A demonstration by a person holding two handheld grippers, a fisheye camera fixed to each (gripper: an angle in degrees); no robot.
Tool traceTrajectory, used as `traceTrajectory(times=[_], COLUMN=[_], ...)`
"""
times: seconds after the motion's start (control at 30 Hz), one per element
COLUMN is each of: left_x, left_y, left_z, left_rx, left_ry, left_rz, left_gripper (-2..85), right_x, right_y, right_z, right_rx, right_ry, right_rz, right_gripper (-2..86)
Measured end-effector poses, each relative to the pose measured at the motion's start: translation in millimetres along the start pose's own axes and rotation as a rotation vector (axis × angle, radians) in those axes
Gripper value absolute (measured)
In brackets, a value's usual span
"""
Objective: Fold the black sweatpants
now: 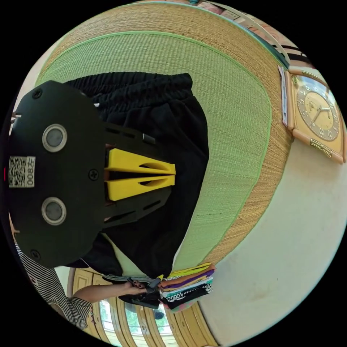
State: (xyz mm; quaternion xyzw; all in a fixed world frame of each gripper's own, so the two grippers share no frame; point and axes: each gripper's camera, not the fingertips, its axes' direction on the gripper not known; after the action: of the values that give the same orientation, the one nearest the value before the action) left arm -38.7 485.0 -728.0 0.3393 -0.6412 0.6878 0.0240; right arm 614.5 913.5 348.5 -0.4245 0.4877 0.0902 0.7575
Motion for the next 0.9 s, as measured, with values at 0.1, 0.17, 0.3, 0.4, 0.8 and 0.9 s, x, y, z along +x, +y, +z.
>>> traceTrajectory(times=[0.1,0.17,0.3,0.4,0.8,0.9], left_x=[30.8,57.8,128.5,163.4,214.3,216.5], left_y=[13.0,27.4,67.4,85.9,90.1,90.6], left_z=[-4.3,-0.1,22.3,37.9,42.3,47.5], left_rx=[-0.005,-0.053,-0.220,-0.313,-0.345,-0.384], left_ry=[0.110,0.168,0.201,0.191,-0.022,-0.018], left_rz=[0.117,0.213,0.457,0.551,0.551,0.526], left_gripper=[1.3,2.3,5.9,7.2,2.8,3.9], right_x=[8.8,21.9,51.7,75.8,118.0,128.7], right_y=[33.4,70.2,129.0,167.2,185.9,184.5], right_z=[-22.0,-43.2,-70.4,-82.6,-49.1,-47.4], right_rx=[0.030,0.024,-0.027,-0.080,-0.181,-0.189], right_ry=[-0.072,-0.078,-0.023,0.009,0.017,0.016], right_rz=[0.010,0.031,0.114,0.194,0.226,0.240], right_gripper=[0.3,0.5,1.7,4.4,-0.2,-0.4])
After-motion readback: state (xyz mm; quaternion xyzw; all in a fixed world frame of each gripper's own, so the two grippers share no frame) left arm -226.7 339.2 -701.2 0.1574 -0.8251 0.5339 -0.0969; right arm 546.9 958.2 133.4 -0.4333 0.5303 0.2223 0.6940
